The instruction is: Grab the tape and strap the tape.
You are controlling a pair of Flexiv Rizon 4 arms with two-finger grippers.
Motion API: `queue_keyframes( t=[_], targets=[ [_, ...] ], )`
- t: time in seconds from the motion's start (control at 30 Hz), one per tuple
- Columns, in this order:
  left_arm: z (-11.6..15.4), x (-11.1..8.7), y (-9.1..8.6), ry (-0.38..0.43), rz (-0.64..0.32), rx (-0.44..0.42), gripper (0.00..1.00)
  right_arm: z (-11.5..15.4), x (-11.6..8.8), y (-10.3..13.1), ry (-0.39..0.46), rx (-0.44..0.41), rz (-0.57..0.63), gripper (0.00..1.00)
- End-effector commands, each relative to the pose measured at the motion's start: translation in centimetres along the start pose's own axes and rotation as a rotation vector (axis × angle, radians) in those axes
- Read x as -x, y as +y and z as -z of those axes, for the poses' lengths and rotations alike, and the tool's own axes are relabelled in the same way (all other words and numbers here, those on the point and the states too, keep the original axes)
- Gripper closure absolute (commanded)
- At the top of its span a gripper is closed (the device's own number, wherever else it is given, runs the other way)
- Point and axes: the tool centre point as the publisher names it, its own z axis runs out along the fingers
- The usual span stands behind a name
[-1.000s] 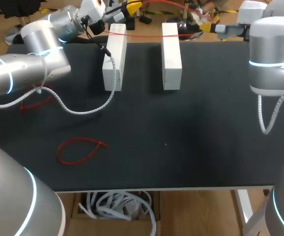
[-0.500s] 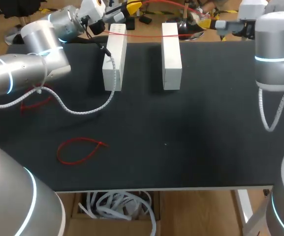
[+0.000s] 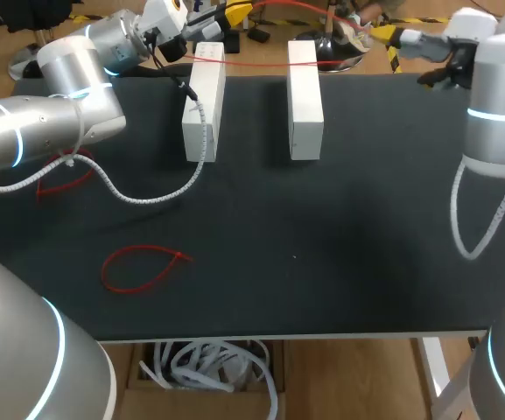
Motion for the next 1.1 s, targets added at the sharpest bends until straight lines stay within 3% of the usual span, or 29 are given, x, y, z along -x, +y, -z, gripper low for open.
queue_keyframes(
  t=[0.03,0.17,0.53,0.67,0.73,0.8,1.1],
  targets=[
    [0.0,0.1,0.1,0.003,0.0,-0.002,1.0,-0.1,1.5,0.1,0.004,0.237,-0.39,0.0],
    [0.0,0.1,0.1,0.003,0.0,-0.002,1.0,-0.1,1.9,0.4,0.027,0.271,-0.494,0.0],
    [0.0,0.1,0.1,0.003,0.0,-0.002,1.0,0.8,-1.4,3.2,0.161,0.369,-0.439,0.0],
    [0.0,0.1,0.1,0.003,0.0,-0.002,1.0,0.8,-1.7,4.1,0.178,0.417,-0.449,0.0],
    [0.0,0.1,0.1,0.003,0.0,-0.002,1.0,0.8,-1.6,4.1,0.154,0.391,-0.408,0.0],
    [0.0,0.1,0.1,0.003,0.0,-0.002,1.0,0.7,-1.3,4.0,0.098,0.327,-0.258,0.0],
    [0.0,0.1,0.1,0.003,0.0,-0.002,1.0,0.7,-1.3,4.0,0.098,0.327,-0.258,0.0]
  ],
)
